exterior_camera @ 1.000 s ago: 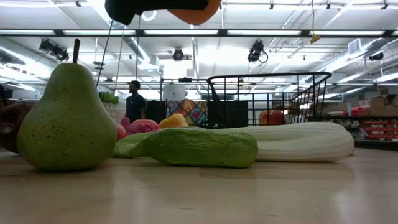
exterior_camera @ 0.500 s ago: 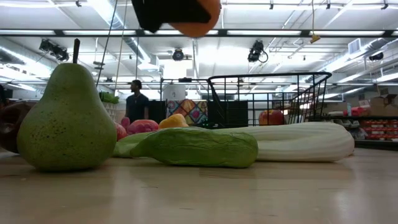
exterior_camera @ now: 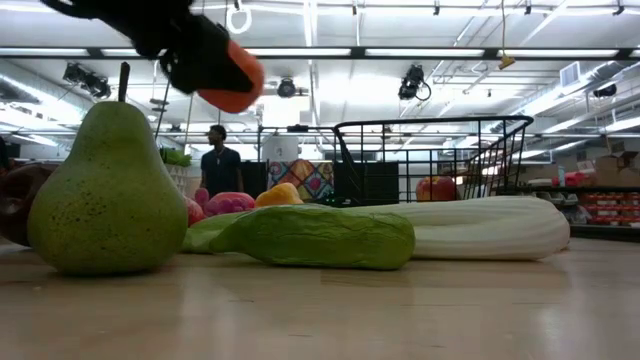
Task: Build produce basket
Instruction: Put the orange into the wire basket
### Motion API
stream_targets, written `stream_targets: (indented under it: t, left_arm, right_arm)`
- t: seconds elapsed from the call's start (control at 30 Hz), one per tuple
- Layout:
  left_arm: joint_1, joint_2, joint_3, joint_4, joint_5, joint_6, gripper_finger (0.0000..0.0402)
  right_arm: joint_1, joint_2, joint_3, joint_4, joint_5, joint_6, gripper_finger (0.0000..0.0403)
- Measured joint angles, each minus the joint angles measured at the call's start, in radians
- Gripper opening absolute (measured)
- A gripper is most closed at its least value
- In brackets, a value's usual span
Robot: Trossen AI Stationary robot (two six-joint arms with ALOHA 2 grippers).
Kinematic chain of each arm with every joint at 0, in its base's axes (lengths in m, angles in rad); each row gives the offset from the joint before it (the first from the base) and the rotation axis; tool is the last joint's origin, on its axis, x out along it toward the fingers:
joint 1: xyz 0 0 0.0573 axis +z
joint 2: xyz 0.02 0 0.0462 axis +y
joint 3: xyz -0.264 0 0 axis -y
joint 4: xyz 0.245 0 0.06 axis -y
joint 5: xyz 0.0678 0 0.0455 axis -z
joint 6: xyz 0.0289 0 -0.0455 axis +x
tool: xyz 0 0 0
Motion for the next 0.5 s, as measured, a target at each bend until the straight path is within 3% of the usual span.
stream_targets:
  t: [0.1, 0.2, 0.37, 0.5]
  left_arm:
    - [-0.019, -0.003, 0.0, -0.16, -0.011, -0.232, 0.0328]
    - [-0.03, -0.004, -0.001, -0.227, -0.039, -0.351, 0.0328]
    - [-0.02, -0.004, -0.002, -0.223, -0.107, -0.43, 0.0328]
    - [0.017, -0.003, -0.002, -0.123, -0.095, -0.387, 0.0328]
  right_arm:
    - [0.0, 0.0, 0.0, 0.002, 0.0, -0.001, 0.0247]
    - [0.0, 0.0, 0.0, 0.002, 0.0, -0.001, 0.0247]
    - [-0.002, 0.0, 0.0, 0.001, 0.0, -0.003, 0.0247]
    - [-0.009, 0.0, 0.0, 0.001, 0.0, -0.008, 0.0247]
